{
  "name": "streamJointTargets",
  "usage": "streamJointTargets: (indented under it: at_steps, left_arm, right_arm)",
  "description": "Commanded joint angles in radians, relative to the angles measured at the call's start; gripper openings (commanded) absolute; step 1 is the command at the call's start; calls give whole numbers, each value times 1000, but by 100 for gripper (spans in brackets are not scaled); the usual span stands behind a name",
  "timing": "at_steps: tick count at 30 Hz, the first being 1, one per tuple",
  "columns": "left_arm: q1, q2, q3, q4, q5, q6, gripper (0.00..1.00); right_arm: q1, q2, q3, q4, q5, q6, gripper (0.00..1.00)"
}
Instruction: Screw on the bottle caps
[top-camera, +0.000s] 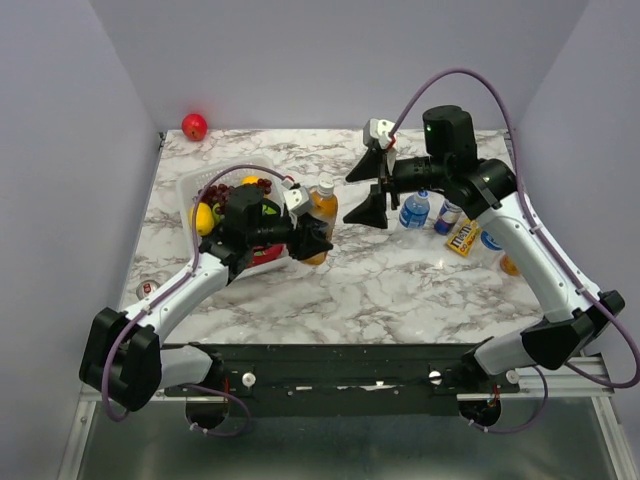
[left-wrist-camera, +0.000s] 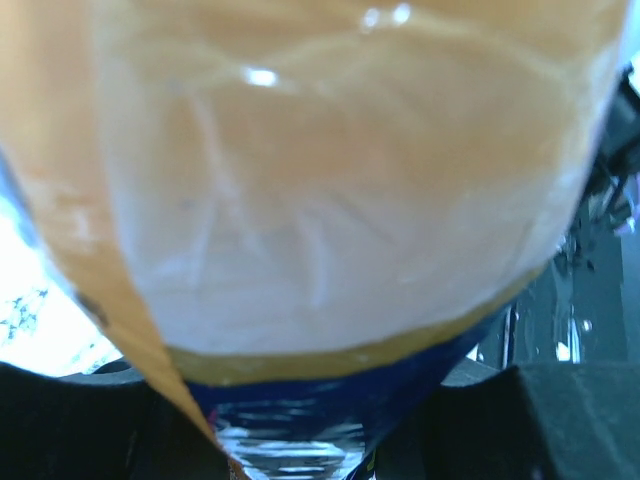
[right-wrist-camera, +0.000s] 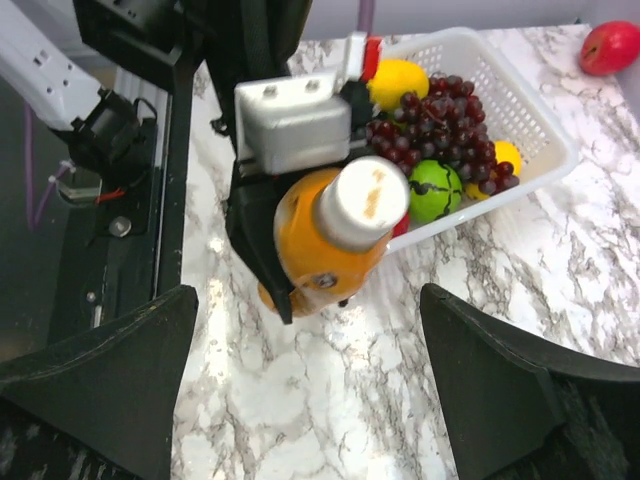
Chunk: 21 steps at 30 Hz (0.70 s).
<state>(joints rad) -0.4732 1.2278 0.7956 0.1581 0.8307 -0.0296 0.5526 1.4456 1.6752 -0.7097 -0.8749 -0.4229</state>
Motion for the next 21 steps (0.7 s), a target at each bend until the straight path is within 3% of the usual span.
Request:
streamJointTargets:
  at_steps: [1, 5, 9, 21]
  left_arm:
    - [-27, 4, 33, -89, 54, 102, 0]
    - [-38, 12, 48, -95, 70, 97, 0]
    - [-41, 16, 60, -104, 73, 105, 0]
    - [-25, 36, 44, -11, 76, -29, 0]
  right_arm:
    - [-10, 21, 43, 113, -74, 72, 100]
    - [-6, 56, 29, 228, -191, 125, 99]
    - [10, 91, 34, 233, -268, 124, 100]
    - [29, 75, -3, 227, -289, 116, 99]
